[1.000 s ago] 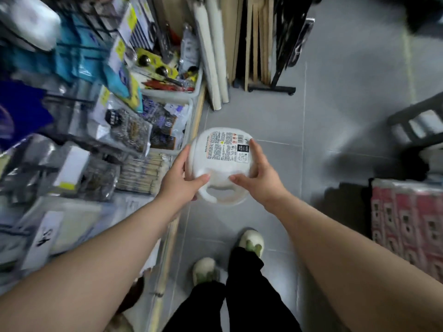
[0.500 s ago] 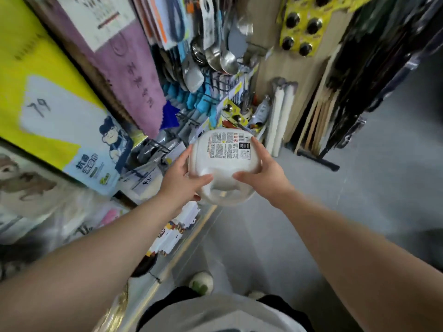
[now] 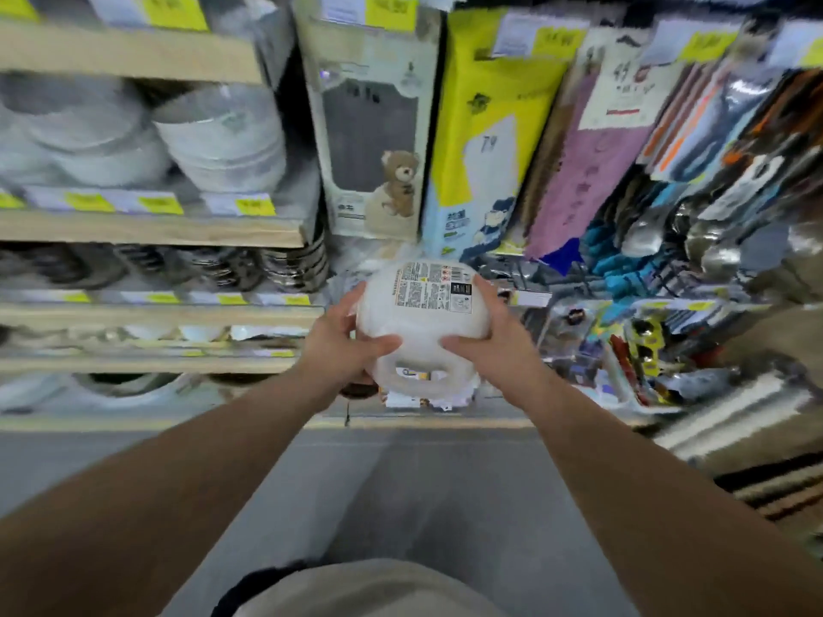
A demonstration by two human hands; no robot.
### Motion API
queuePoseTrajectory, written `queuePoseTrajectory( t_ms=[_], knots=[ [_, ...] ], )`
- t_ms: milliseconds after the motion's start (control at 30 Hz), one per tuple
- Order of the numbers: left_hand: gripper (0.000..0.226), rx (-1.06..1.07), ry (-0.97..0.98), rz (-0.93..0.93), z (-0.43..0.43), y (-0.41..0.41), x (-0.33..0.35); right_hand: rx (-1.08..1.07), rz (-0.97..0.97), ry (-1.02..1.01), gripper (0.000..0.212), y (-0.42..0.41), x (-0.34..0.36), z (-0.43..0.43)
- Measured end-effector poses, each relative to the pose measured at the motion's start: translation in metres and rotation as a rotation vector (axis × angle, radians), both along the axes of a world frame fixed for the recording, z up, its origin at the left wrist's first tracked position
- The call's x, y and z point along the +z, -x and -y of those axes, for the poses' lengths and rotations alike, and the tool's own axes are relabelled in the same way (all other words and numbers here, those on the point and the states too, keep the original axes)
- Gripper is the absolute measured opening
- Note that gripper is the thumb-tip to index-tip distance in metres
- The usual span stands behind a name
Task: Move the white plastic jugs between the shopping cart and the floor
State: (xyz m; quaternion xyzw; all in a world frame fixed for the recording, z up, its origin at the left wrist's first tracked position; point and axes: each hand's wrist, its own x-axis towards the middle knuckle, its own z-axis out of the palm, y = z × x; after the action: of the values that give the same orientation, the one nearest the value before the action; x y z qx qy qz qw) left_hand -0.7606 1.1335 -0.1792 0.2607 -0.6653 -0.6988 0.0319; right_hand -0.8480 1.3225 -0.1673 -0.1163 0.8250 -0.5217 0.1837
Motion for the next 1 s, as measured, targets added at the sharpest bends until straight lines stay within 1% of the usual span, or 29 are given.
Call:
queuePoseTrajectory(
  t_ms=[100, 233, 500, 700, 800, 1000],
  knots=[
    [0.076, 0.159, -0.04, -0.005, 0.045, -0.051, 0.003, 0.153, -0.002, 0.011, 0.094, -0.02, 0.002, 0.061],
    [0.085, 0.356, -0.069, -0.022, 0.112, -0.127, 0.002, 0.346, -0.031, -0.011, 0.093, -0.067, 0.005, 0.152],
    [0.087, 0.677, -0.001, -0.002, 0.259, -0.302, 0.007, 0.658, -0.038, 0.015, 0.095, -0.198, -0.001, 0.361],
    [0.089, 0.906, 0.066, 0.005, 0.346, -0.419, 0.024, 0.883, -0.038, 0.067, 0.094, -0.298, 0.008, 0.491],
    [0.082, 1.017, 0.089, 0.002, 0.381, -0.464, 0.028, 1.002, -0.033, 0.079, 0.097, -0.339, 0.006, 0.554],
    [0.084, 1.252, 0.103, -0.005, 0.46, -0.53, 0.029, 1.242, -0.038, 0.109, 0.096, -0.407, 0.004, 0.685]
  ],
)
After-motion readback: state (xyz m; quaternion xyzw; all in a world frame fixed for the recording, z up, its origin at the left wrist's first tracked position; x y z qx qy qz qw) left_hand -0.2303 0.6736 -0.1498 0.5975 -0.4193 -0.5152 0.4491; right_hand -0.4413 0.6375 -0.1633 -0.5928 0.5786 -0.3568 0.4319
